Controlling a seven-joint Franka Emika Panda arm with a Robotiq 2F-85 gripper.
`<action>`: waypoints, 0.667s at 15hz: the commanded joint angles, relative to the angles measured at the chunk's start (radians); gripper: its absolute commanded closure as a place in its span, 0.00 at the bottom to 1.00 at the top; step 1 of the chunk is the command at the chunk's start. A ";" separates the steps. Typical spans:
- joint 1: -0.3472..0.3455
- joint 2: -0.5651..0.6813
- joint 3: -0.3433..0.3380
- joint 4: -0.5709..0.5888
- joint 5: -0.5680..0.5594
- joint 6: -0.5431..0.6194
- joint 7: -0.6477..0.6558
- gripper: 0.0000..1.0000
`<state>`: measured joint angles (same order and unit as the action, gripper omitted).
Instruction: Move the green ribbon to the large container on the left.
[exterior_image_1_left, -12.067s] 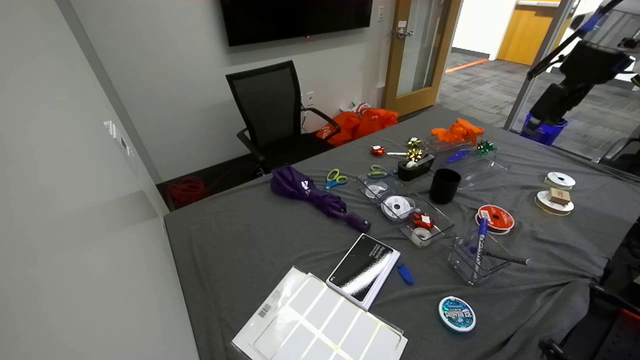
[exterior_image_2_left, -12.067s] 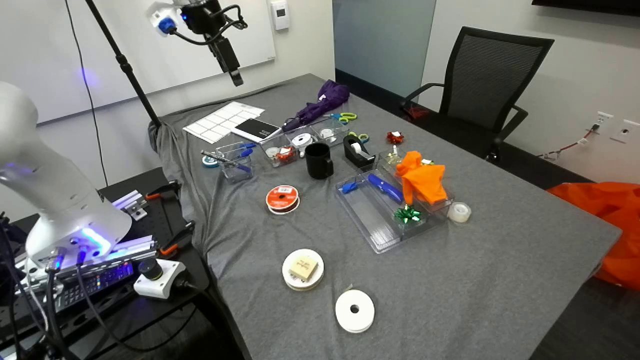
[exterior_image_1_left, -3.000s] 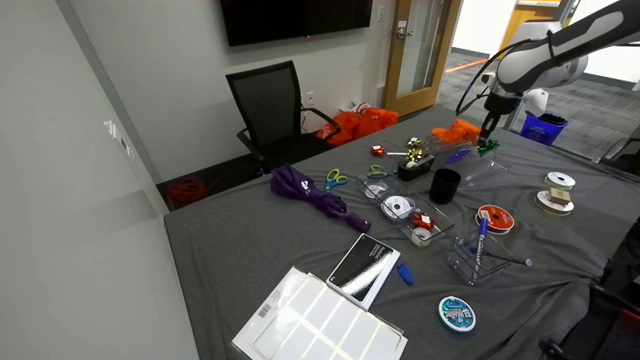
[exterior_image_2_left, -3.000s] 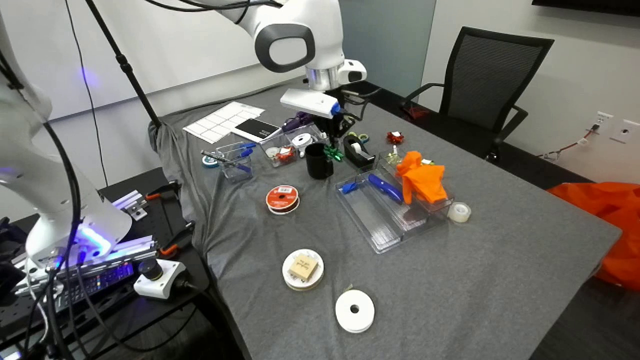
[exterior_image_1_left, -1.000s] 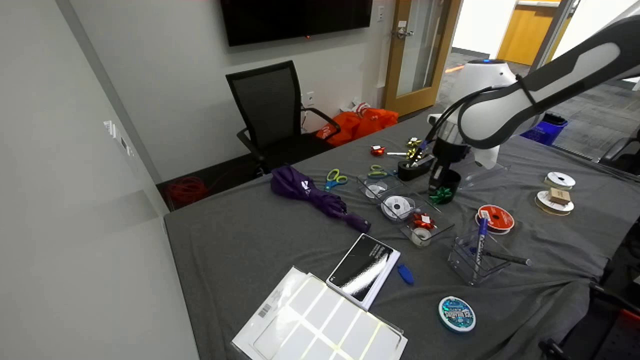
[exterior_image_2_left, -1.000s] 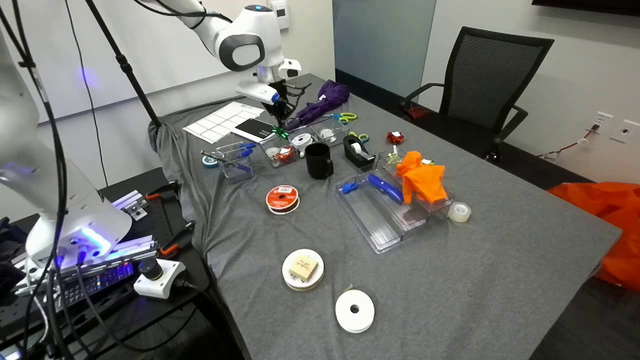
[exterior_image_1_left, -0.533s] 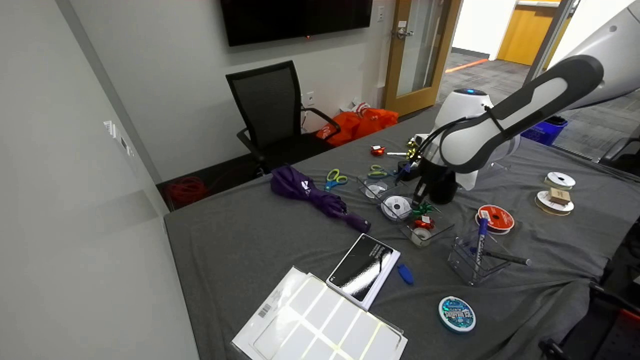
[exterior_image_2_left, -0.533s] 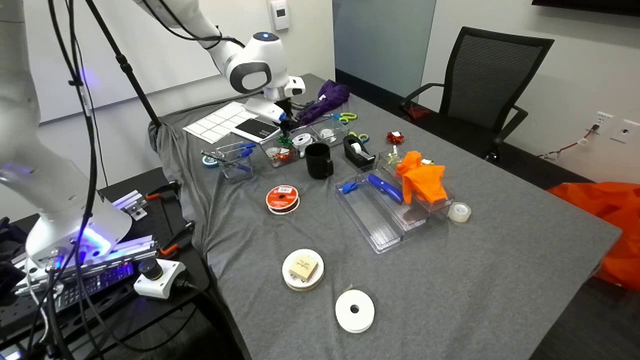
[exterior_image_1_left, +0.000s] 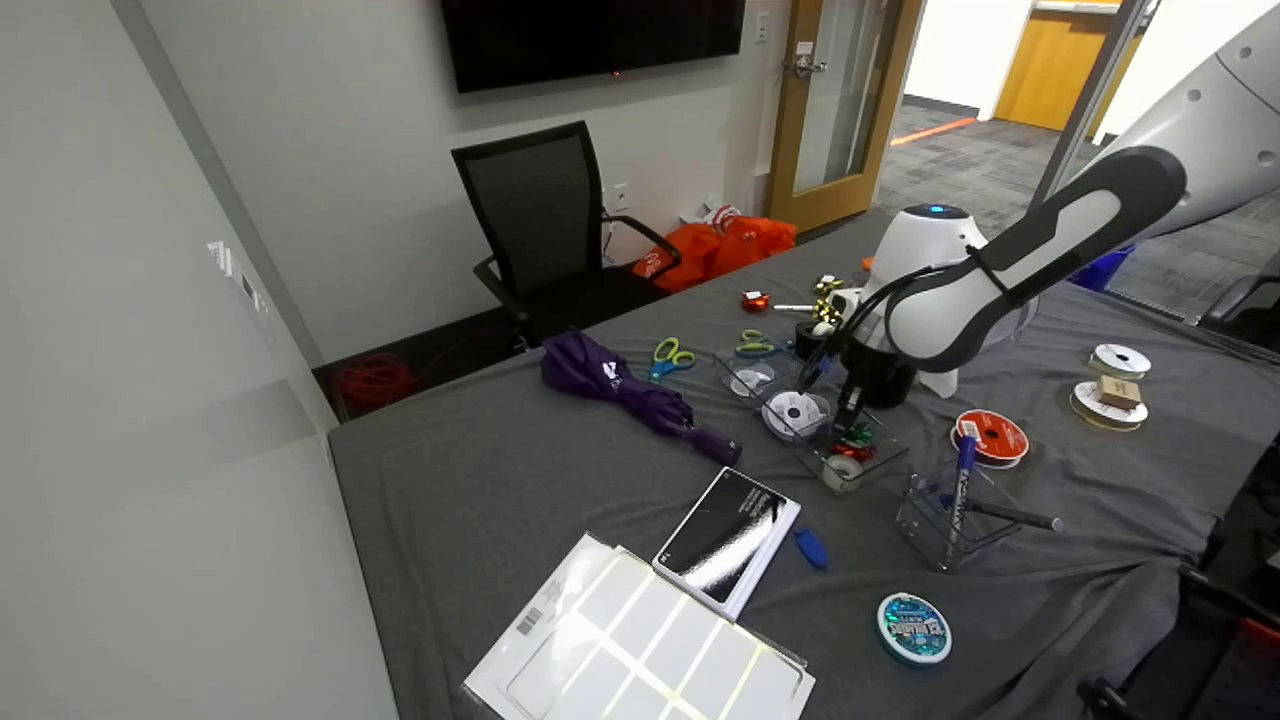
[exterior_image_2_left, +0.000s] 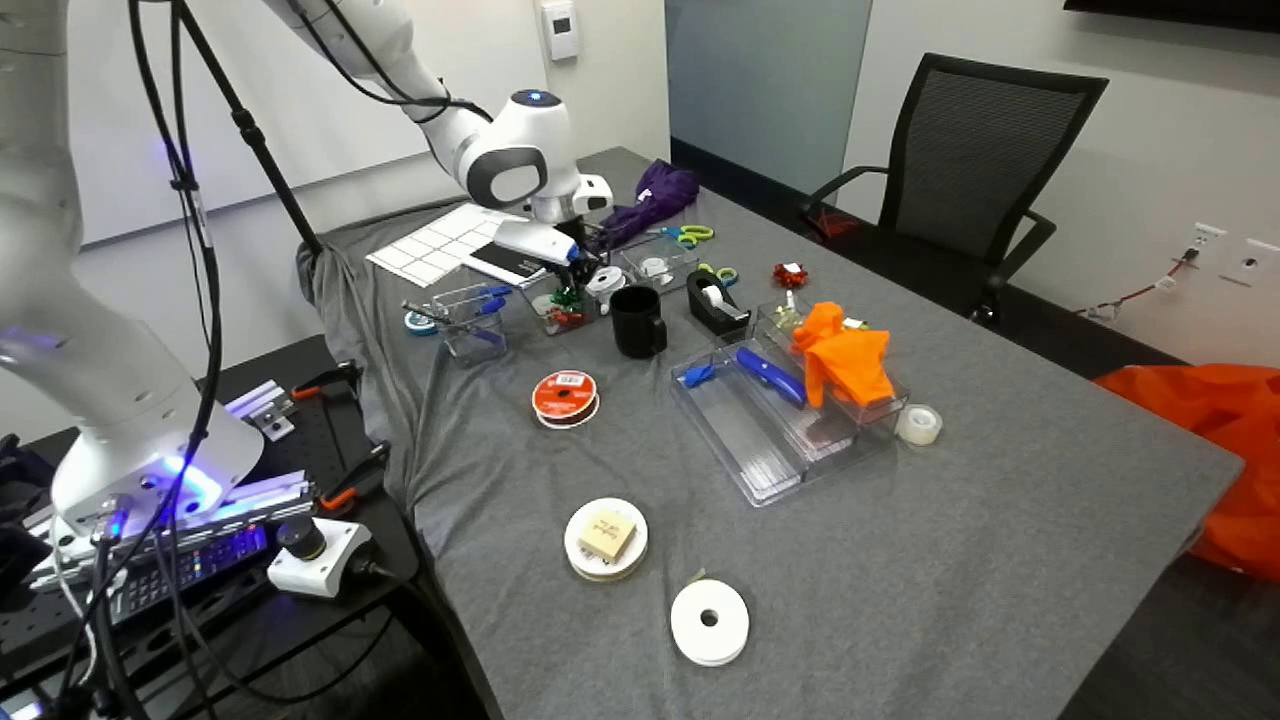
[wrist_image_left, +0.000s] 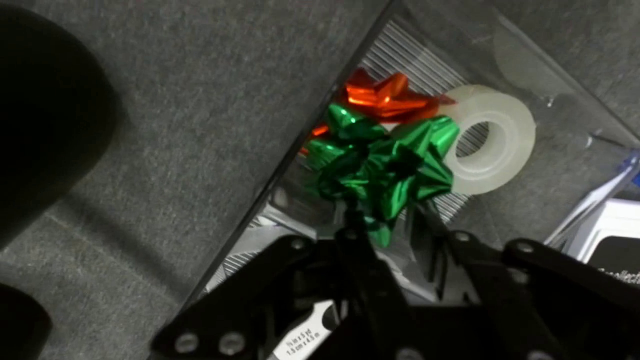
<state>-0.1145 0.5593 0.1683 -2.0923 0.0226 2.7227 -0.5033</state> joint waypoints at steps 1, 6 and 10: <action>-0.065 -0.045 0.029 -0.056 -0.027 -0.012 -0.090 0.38; -0.129 -0.117 0.066 -0.132 -0.001 0.020 -0.222 0.04; -0.192 -0.218 0.130 -0.199 0.097 0.019 -0.352 0.00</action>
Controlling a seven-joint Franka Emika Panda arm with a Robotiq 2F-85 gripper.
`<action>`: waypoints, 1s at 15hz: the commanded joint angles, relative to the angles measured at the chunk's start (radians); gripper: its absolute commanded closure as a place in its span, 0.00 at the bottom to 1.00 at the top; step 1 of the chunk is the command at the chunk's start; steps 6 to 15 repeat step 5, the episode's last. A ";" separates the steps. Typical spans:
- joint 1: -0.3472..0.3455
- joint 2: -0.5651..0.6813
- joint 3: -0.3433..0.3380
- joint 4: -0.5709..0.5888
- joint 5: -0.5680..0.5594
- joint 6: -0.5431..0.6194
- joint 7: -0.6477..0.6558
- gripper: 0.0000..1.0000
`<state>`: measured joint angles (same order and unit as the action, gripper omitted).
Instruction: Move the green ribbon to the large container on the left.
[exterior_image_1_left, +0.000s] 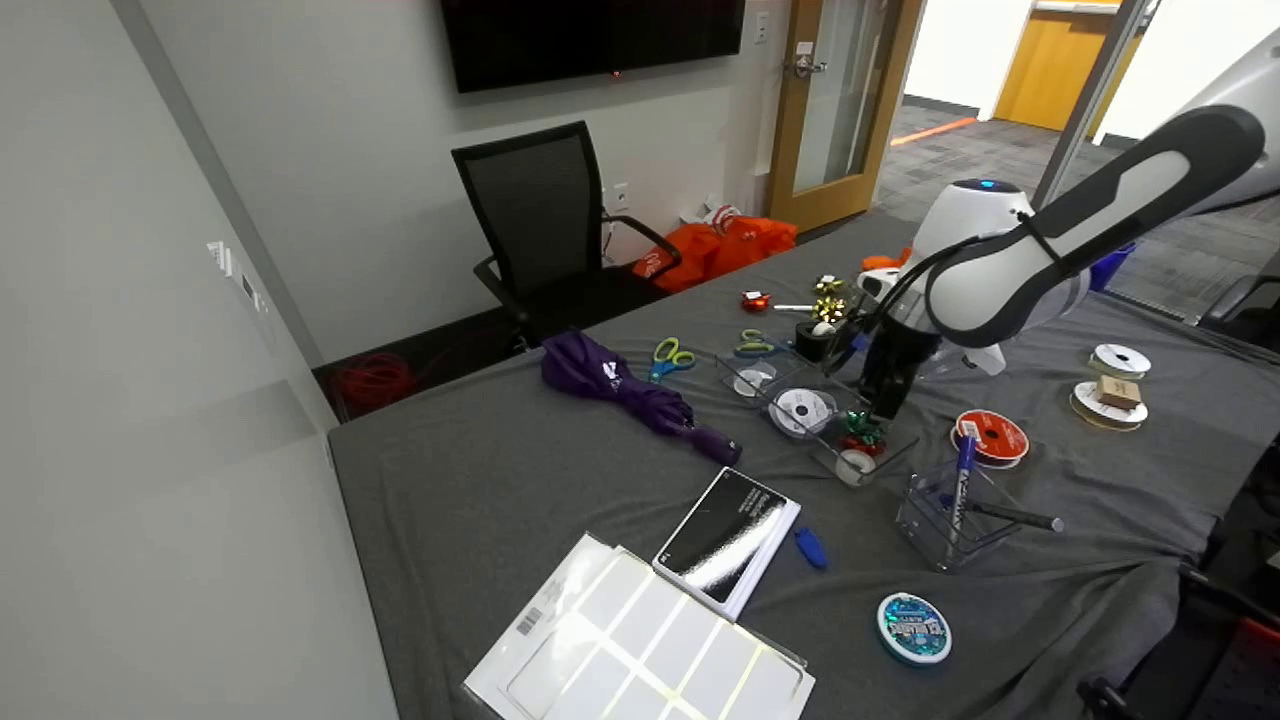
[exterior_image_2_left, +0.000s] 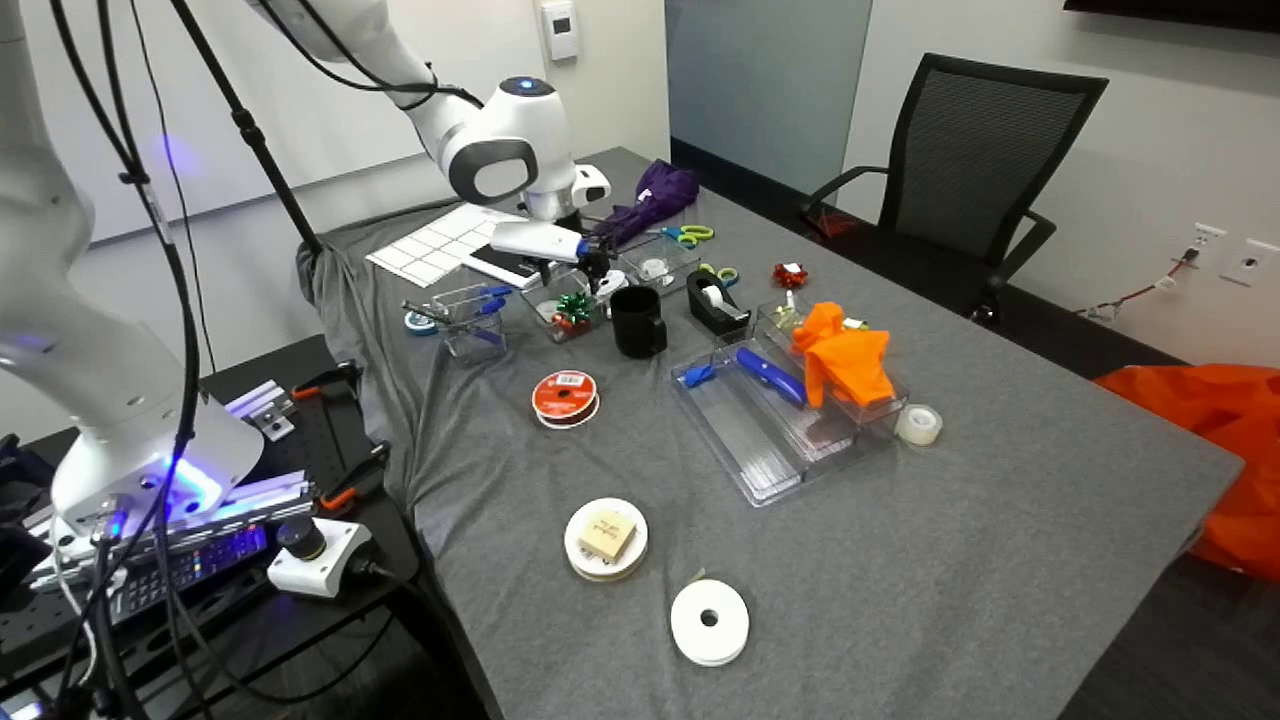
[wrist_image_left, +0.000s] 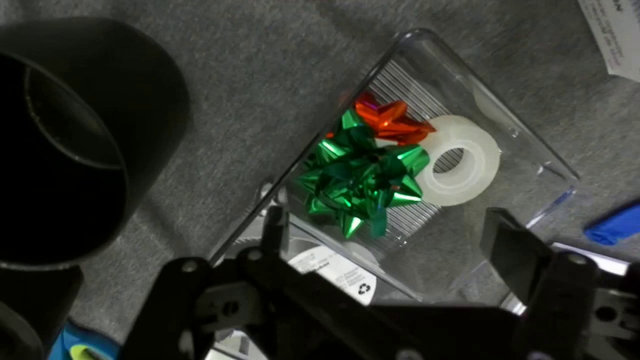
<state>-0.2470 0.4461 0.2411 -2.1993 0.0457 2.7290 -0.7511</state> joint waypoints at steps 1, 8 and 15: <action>-0.071 -0.133 0.069 -0.103 0.111 -0.002 -0.142 0.00; -0.049 -0.239 0.027 -0.137 0.202 -0.079 -0.231 0.00; -0.049 -0.239 0.027 -0.137 0.202 -0.079 -0.231 0.00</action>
